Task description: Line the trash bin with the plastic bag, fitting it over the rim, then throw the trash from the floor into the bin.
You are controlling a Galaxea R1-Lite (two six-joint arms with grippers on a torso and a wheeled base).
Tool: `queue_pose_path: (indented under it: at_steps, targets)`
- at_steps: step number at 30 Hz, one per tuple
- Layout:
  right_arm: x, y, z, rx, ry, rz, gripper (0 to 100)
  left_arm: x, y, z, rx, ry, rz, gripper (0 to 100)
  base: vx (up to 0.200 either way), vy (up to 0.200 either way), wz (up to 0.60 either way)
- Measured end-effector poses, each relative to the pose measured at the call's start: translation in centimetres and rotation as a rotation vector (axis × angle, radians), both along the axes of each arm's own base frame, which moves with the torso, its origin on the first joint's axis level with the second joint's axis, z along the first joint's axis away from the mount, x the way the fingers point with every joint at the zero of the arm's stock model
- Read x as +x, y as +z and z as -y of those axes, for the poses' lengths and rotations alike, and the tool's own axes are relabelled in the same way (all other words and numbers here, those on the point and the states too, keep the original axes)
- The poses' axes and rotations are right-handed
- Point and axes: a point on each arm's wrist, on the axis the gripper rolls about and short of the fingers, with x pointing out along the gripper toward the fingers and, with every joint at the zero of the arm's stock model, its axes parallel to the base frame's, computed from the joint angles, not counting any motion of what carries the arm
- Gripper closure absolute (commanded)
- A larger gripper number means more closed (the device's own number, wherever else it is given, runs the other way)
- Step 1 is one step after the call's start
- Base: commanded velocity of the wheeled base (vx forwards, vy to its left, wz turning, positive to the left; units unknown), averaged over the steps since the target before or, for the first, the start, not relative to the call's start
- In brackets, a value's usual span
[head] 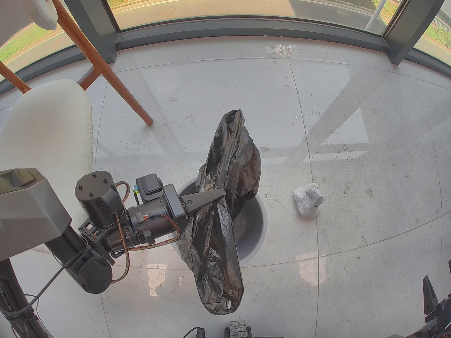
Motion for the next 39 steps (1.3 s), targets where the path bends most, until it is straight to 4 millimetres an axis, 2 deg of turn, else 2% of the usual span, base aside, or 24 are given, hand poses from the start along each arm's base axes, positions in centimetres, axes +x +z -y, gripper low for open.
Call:
queue_pose_path:
  at_steps: [7, 11, 22, 28, 39]
  targets:
    - [0.0, 0.0, 0.0, 0.001, -0.004, -0.001, 0, -1.5, -0.5, -0.4, 0.017, 0.092, -0.043, 100, 0.0, 0.0, 0.0]
    - [0.0, 0.0, 0.0, 0.004, -0.014, -0.002, 0, -2.0, 0.0, -0.8, 0.012, 0.126, -0.035, 100, 0.0, 0.0, 0.0]
    - [0.0, -0.1, 0.1, 0.009, -0.036, -0.005, 0, -2.4, 1.4, -1.4, 0.054, 0.196, 0.103, 100, 0.0, 0.0, 0.0]
    - [0.0, -0.1, 0.1, 0.01, -0.044, -0.008, 0, -2.5, 0.9, -1.4, 0.135, 0.228, 0.087, 100, 0.0, 0.0, 0.0]
    - [0.0, 0.1, 0.1, 0.005, -0.033, 0.006, 0, -3.6, 1.7, -1.3, 0.253, 0.201, 0.013, 100, 0.0, 0.0, 0.0]
